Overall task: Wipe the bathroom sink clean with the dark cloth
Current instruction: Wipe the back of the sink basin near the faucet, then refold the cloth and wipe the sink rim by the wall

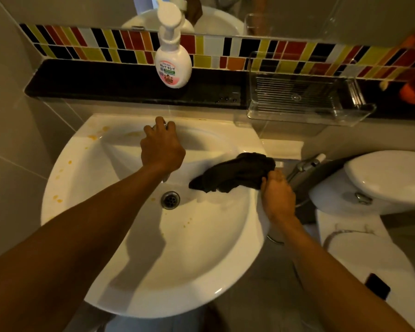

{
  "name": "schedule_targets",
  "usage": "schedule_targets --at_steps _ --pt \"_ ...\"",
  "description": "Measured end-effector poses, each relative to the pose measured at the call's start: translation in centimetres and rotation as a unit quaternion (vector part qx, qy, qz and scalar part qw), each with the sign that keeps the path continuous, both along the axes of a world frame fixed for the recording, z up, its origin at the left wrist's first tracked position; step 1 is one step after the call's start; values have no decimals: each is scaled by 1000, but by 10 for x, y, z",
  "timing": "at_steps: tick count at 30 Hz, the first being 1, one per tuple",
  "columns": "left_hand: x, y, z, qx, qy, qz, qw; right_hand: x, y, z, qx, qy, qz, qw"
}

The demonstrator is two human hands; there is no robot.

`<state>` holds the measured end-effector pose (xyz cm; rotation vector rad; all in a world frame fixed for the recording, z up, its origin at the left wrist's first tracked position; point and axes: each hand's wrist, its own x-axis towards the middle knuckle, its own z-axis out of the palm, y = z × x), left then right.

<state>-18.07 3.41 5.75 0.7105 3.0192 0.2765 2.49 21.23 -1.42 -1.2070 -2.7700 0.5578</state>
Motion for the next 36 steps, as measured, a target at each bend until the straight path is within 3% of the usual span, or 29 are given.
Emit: schedule_targets --at_steps 6,8,11,17,20,23,25,27,29,32,36 --pt "1 1 1 5 -12 6 1000 37 -33 0 -17 17 -31 999" --pt "3 2 3 7 -15 13 1000 47 -44 -1 -47 13 -47 998" --pt "3 2 6 9 -15 13 1000 61 -58 6 -134 82 -123 980" --pt "-6 1 15 -41 -92 -5 995 80 -32 29 -157 -137 21 978" --pt "15 -8 19 -11 36 -77 996 81 -31 45 -214 -149 35 965" --pt "55 -15 13 43 128 -241 961 76 -29 69 -226 -93 48 968" --pt "84 -13 16 49 10 -307 950 68 -30 93 -216 -75 92 969" --pt "113 -7 18 23 -156 -300 941 59 -33 118 -221 -51 130 965" --pt "134 -1 20 52 -252 -266 929 51 -39 144 -229 -34 152 961" --pt "146 1 32 134 -340 -223 904 46 -45 179 -225 -31 170 959" --pt "140 -16 57 231 -391 -183 872 51 -49 210 -210 -51 185 959"
